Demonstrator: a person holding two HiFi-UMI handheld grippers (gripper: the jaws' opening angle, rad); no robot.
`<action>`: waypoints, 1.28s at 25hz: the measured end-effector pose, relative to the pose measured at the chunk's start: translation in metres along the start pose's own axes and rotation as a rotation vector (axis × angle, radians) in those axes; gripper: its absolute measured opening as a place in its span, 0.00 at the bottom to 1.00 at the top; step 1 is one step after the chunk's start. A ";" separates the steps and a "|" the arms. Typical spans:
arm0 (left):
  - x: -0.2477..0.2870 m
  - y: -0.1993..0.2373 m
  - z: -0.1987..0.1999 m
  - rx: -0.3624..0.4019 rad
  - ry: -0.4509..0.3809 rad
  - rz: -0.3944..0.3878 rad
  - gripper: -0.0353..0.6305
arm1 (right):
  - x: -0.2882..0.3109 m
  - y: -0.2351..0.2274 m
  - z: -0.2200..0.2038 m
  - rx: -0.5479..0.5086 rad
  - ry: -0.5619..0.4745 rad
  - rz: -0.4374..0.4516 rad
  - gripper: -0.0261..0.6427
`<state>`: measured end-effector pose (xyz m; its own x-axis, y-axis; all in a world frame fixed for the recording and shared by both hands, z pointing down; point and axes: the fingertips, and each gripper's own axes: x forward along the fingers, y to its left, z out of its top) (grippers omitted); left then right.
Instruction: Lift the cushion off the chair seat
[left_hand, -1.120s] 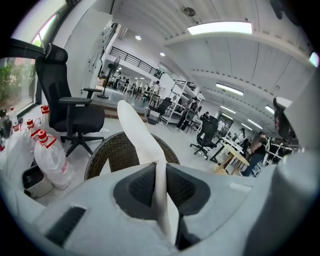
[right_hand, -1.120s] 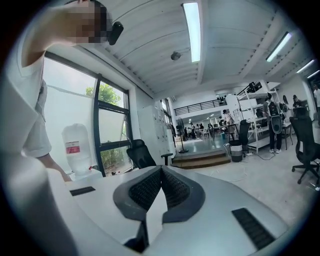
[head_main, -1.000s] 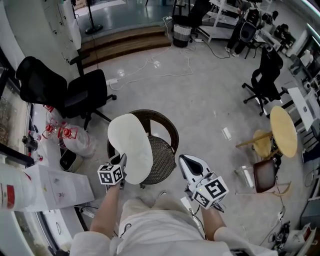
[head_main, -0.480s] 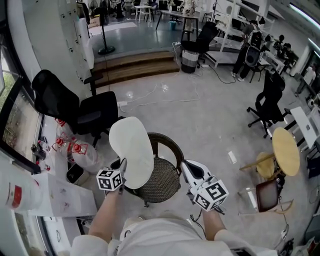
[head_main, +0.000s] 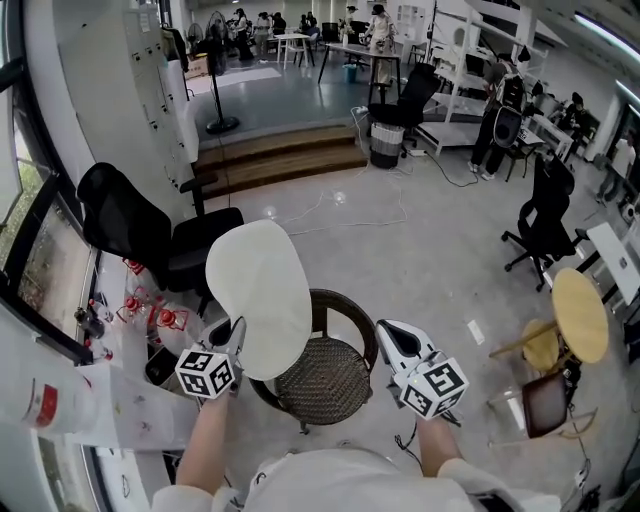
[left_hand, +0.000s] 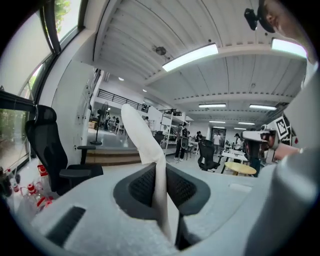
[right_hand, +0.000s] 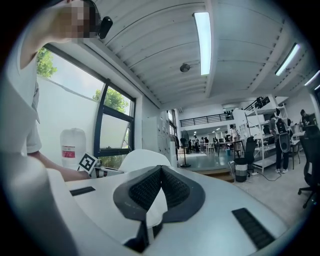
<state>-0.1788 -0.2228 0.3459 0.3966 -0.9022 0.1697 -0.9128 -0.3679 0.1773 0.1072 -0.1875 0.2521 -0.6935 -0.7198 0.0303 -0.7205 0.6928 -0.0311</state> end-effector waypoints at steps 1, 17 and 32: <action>-0.006 0.000 0.012 0.009 -0.022 0.001 0.12 | 0.001 -0.002 0.004 -0.008 -0.006 0.001 0.04; -0.124 -0.001 0.140 0.096 -0.312 0.083 0.12 | -0.003 -0.023 0.031 -0.060 -0.042 -0.068 0.04; -0.208 0.009 0.139 0.113 -0.433 0.260 0.12 | -0.034 -0.048 0.040 -0.079 -0.042 -0.177 0.04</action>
<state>-0.2833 -0.0702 0.1771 0.0998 -0.9688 -0.2271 -0.9902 -0.1191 0.0730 0.1658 -0.1981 0.2124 -0.5566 -0.8307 -0.0133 -0.8301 0.5554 0.0491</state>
